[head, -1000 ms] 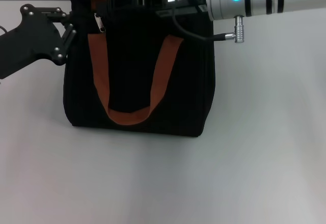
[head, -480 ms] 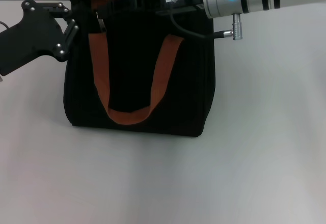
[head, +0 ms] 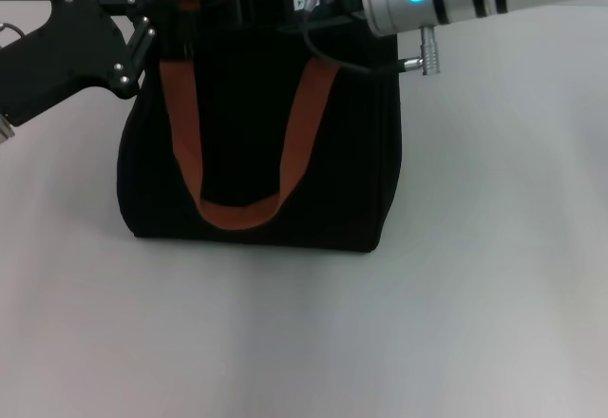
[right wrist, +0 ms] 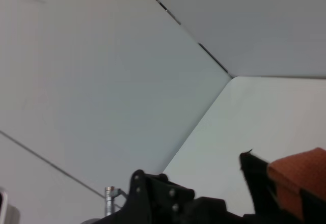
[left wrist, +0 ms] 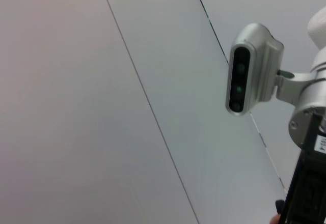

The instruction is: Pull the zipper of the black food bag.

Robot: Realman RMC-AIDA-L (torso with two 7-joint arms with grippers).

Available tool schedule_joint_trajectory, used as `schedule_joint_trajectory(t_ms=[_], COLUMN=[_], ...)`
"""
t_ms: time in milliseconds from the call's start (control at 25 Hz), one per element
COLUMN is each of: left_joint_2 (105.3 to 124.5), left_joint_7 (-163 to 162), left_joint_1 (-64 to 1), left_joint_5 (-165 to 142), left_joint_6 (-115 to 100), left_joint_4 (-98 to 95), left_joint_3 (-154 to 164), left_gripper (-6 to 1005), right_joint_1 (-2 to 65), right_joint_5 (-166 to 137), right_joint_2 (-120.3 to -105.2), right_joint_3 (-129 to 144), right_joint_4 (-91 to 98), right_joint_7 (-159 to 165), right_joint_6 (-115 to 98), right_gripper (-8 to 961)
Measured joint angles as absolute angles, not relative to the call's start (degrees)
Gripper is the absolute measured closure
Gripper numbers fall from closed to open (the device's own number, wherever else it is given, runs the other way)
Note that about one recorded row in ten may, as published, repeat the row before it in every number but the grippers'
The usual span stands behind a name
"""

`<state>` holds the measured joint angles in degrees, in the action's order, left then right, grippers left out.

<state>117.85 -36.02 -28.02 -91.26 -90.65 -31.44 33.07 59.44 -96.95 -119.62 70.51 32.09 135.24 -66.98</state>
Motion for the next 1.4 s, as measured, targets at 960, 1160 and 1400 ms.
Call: schedule_joint_trajectory(t_ms=[960, 1160, 1400], left_joint_2=[117.88, 117.87, 117.91], left_joint_7=[-35.6, -35.5, -35.7], left_joint_1=[-27.4, -27.4, -27.4], left_joint_5=[-90.1, -90.1, -89.7], left_joint_6=[-91.4, -91.4, -91.5], left_joint_4=[-31.3, -31.3, -31.3], left_joint_3=[33.0, 33.0, 33.0], left_gripper=[967, 967, 966], right_joint_1=[59.6, 59.8, 59.9], right_joint_5=[-97.2, -97.2, -97.3], right_joint_2=[-119.53, -119.49, -119.41], right_joint_3=[70.8, 70.8, 71.4], right_joint_4=[32.3, 32.6, 33.1], right_joint_7=[135.4, 135.3, 135.4], right_joint_6=[-65.3, -65.3, -65.4], right_gripper=[667, 704, 730])
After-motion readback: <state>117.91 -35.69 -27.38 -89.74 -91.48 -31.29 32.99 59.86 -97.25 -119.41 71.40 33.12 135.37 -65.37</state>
